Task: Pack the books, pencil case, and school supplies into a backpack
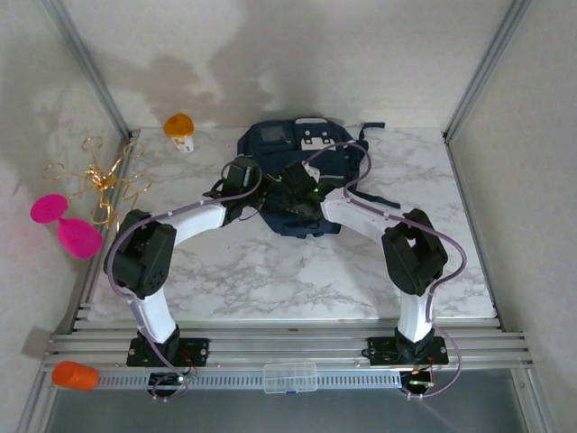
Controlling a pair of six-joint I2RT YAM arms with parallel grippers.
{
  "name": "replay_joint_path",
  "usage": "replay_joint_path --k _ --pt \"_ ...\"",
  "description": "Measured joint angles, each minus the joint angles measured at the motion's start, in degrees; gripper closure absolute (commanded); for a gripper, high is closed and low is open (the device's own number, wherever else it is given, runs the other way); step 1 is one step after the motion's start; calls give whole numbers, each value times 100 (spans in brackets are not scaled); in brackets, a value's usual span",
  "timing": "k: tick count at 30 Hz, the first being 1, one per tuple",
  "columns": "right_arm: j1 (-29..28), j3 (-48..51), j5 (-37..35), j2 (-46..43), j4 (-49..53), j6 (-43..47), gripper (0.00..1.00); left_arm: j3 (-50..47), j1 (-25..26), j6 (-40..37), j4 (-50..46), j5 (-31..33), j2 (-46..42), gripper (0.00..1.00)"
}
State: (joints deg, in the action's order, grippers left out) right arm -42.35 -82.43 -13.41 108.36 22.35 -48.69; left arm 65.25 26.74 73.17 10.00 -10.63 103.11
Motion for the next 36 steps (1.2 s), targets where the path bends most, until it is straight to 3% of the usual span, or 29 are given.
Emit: replay_joint_path --k 4,13,19,30,36 --pt "33 31 61 -85 -63 2 63 0 22 44 26 24 -48 100" --pt "52 46 96 -85 -195 157 91 -20 33 59 44 63 -101 100" --pt "72 608 -192 -446 -295 446 99 -107 85 33 -28 76 -234 100" --pt "400 2090 -245 -1753 -802 1600 100 -520 149 -481 -446 -273 -942 100" --pt "654 2461 -195 -2129 -699 1941 100 -800 -195 -1071 -822 -638 -1379 100"
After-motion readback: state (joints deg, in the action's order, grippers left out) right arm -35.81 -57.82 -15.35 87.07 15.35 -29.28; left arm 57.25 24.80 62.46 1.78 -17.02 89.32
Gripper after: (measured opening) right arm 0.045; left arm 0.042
